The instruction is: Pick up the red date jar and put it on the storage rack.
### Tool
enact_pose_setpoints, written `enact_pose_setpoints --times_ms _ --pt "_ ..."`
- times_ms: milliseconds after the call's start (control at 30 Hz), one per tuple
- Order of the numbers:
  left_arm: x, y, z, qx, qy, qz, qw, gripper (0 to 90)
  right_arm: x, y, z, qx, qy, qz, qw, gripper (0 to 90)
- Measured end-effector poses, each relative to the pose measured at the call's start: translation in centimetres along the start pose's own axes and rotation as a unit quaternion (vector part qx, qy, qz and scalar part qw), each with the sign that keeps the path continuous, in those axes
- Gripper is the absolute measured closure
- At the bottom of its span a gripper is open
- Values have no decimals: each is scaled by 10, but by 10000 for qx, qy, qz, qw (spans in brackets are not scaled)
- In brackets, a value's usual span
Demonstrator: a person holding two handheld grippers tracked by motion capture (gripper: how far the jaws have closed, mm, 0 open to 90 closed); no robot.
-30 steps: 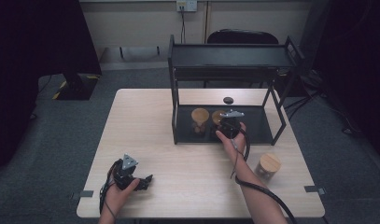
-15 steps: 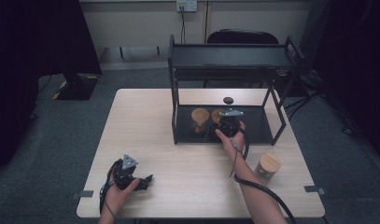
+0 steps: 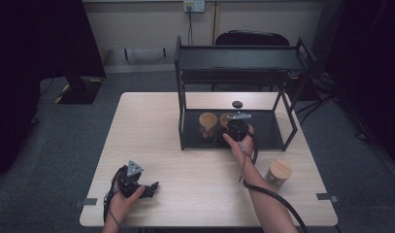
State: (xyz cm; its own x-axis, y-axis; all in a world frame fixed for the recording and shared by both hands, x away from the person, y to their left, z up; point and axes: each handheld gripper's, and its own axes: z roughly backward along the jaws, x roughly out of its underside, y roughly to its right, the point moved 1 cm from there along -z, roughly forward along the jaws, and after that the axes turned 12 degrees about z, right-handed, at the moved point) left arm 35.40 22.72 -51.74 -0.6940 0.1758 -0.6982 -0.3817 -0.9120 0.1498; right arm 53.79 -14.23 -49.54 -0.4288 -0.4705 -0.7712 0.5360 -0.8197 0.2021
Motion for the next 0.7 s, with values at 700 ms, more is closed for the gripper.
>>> enact_pose_setpoints --times_ms 700 --pt "0 0 0 0 -1 -1 10000 2 1 -1 -2 59 -230 -58 9997 171"
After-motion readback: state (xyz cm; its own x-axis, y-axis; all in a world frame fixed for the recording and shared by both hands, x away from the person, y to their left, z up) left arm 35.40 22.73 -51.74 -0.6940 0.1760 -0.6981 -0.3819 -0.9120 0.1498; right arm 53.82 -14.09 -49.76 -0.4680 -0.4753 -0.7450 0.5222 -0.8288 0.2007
